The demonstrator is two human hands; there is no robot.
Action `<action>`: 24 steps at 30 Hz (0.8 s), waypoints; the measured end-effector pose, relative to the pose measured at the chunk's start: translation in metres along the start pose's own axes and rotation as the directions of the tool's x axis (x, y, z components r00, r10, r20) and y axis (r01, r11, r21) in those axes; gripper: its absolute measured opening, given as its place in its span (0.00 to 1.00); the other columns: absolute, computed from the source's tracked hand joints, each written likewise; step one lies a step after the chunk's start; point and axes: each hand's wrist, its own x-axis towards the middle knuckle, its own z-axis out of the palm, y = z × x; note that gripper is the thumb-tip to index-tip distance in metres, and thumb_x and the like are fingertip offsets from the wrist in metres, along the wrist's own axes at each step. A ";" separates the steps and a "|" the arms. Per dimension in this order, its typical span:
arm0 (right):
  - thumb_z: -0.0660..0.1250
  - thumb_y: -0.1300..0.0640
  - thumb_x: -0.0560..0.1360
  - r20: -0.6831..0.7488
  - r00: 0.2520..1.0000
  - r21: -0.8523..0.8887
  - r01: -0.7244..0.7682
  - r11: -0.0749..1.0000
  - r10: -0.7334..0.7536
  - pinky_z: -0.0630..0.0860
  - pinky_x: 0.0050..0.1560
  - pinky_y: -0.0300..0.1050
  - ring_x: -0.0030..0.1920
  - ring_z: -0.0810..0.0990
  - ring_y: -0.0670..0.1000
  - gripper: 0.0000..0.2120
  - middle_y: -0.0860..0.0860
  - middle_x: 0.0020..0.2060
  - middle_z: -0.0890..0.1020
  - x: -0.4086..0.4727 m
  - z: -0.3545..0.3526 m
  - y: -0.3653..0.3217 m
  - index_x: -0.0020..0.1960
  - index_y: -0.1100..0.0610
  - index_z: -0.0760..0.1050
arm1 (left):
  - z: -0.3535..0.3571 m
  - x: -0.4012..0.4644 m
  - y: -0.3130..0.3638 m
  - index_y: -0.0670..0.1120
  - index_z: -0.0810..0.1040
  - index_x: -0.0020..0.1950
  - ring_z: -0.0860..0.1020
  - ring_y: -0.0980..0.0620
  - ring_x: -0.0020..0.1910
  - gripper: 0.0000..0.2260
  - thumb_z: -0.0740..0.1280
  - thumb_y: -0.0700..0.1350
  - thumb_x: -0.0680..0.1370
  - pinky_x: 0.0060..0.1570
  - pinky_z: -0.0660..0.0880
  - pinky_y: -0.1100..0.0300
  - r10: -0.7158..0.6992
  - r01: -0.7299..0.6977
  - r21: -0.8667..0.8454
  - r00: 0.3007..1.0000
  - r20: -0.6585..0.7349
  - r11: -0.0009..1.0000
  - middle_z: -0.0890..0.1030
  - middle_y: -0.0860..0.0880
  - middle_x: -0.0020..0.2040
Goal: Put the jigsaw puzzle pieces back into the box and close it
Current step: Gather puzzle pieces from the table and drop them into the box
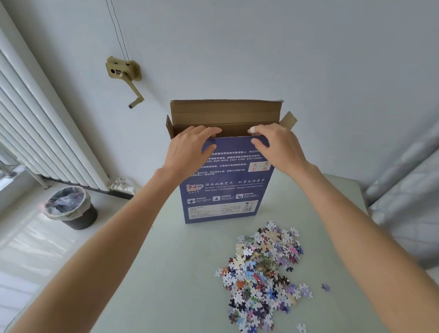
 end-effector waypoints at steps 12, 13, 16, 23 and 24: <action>0.64 0.62 0.75 -0.173 0.983 -0.085 0.055 0.995 -0.069 0.70 0.59 0.45 0.59 0.75 0.54 0.11 0.54 0.57 0.79 -0.083 0.011 0.004 0.57 0.60 0.77 | 0.036 -0.052 0.027 0.49 0.77 0.59 0.73 0.49 0.59 0.12 0.65 0.46 0.76 0.57 0.71 0.53 0.068 -0.069 0.001 0.987 -0.144 0.998 0.79 0.51 0.57; 0.64 0.61 0.75 -0.146 0.989 -0.054 0.024 0.998 -0.032 0.70 0.58 0.44 0.57 0.76 0.54 0.11 0.54 0.55 0.80 -0.095 0.013 0.005 0.57 0.60 0.77 | 0.039 -0.058 0.031 0.49 0.78 0.58 0.74 0.48 0.57 0.11 0.65 0.46 0.76 0.55 0.73 0.53 0.046 -0.051 -0.032 0.990 -0.130 0.998 0.80 0.50 0.55; 0.63 0.59 0.77 0.015 0.993 0.040 -0.115 0.993 0.114 0.70 0.53 0.41 0.53 0.79 0.53 0.12 0.52 0.53 0.82 -0.133 0.026 0.014 0.58 0.58 0.77 | 0.049 -0.079 0.048 0.49 0.78 0.58 0.77 0.51 0.52 0.11 0.64 0.47 0.77 0.49 0.75 0.55 -0.064 0.058 -0.175 0.998 -0.028 0.983 0.82 0.52 0.51; 0.67 0.48 0.73 0.571 0.680 -0.082 -0.510 0.856 0.460 0.66 0.65 0.54 0.68 0.65 0.58 0.30 0.55 0.69 0.67 -0.249 0.097 0.062 0.71 0.55 0.62 | 0.145 -0.153 0.070 0.51 0.61 0.73 0.72 0.47 0.63 0.33 0.69 0.58 0.72 0.60 0.72 0.50 -0.314 0.488 -0.088 0.678 0.664 0.868 0.71 0.46 0.68; 0.69 0.45 0.71 0.618 0.613 -0.112 -0.550 0.827 0.492 0.64 0.67 0.58 0.70 0.60 0.59 0.36 0.56 0.72 0.61 -0.263 0.105 0.068 0.73 0.54 0.58 | 0.158 -0.165 0.071 0.51 0.57 0.75 0.67 0.44 0.67 0.38 0.70 0.61 0.70 0.64 0.69 0.47 -0.343 0.508 -0.017 0.606 0.718 0.861 0.66 0.44 0.71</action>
